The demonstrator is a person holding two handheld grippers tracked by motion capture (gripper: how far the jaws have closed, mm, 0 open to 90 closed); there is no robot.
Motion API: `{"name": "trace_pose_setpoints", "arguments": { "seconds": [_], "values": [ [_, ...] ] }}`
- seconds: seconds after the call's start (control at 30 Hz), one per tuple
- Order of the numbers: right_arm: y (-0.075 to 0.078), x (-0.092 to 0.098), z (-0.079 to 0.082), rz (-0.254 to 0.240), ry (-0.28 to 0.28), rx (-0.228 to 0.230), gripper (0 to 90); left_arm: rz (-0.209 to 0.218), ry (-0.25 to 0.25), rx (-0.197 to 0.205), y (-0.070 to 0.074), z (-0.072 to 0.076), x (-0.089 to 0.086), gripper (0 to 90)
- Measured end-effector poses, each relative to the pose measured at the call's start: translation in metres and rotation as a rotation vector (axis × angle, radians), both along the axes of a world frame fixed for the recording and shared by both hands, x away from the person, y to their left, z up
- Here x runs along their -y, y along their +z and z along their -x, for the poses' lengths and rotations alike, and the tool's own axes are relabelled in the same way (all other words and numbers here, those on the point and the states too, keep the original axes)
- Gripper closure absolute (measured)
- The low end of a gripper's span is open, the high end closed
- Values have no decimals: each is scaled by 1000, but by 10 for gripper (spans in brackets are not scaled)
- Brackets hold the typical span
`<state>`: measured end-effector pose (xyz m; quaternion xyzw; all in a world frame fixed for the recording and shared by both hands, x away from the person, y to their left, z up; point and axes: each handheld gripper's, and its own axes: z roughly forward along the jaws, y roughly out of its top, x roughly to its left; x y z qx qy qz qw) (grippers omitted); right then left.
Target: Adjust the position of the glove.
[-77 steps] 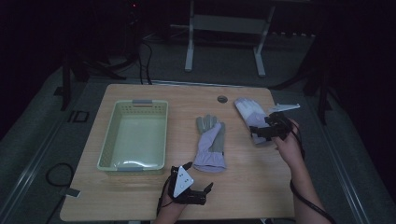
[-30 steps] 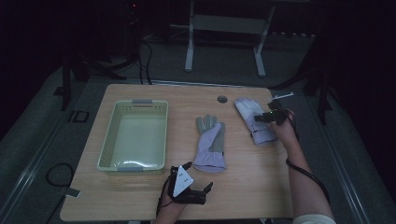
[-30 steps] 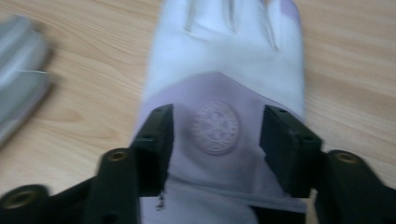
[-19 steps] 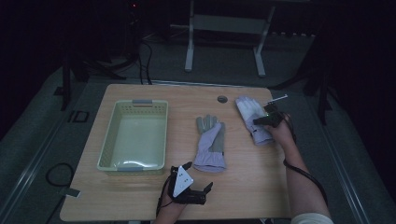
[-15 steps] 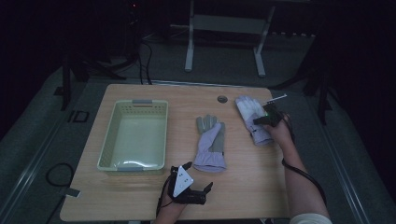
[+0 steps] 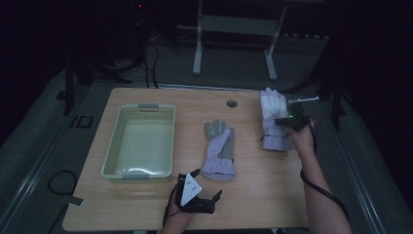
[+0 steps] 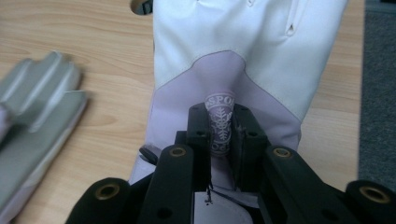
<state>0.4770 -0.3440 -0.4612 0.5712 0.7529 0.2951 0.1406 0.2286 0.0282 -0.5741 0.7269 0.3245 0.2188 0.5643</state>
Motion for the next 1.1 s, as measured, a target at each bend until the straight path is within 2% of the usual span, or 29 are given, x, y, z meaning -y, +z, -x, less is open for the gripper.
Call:
{"name": "trace_pose_setpoints", "arguments": {
  "seconds": [0.1, 0.3, 0.43, 0.6, 0.67, 0.7, 0.77, 0.83, 0.9, 0.97, 1.1],
  "values": [
    [15, 0, 13, 7, 3, 21, 796, 0, 0, 2, 0, 0, 0, 7],
    [33, -3, 45, -52, 28, 77, 797, 0, 0, 3, 0, 0, 0, 6],
    [40, -8, 68, -38, 40, 96, 796, -2, -2, 6, 0, 0, 0, 7],
    [44, -3, 94, -44, -7, 119, 796, -3, -3, 8, 0, 1, 1, 6],
    [45, -1, 105, -48, -34, 147, 796, -4, -4, 8, 0, 1, 1, 6],
    [45, -1, 110, -40, -41, 160, 795, -3, -3, 7, 0, 1, 1, 6],
    [44, 1, 119, -71, -65, 166, 795, -6, -5, 10, 0, 1, 1, 7],
    [40, 0, 125, -73, -62, 161, 794, -9, -5, 12, 0, 1, 1, 7],
    [34, -1, 132, -88, -78, 161, 794, -8, -4, 13, 0, 1, 1, 6],
    [26, -3, 137, -112, -60, 157, 793, -9, -5, 11, 0, 1, 1, 7],
    [12, -7, 145, -144, -69, 156, 793, -11, -5, 12, 0, 1, 1, 6]
  ]
}}
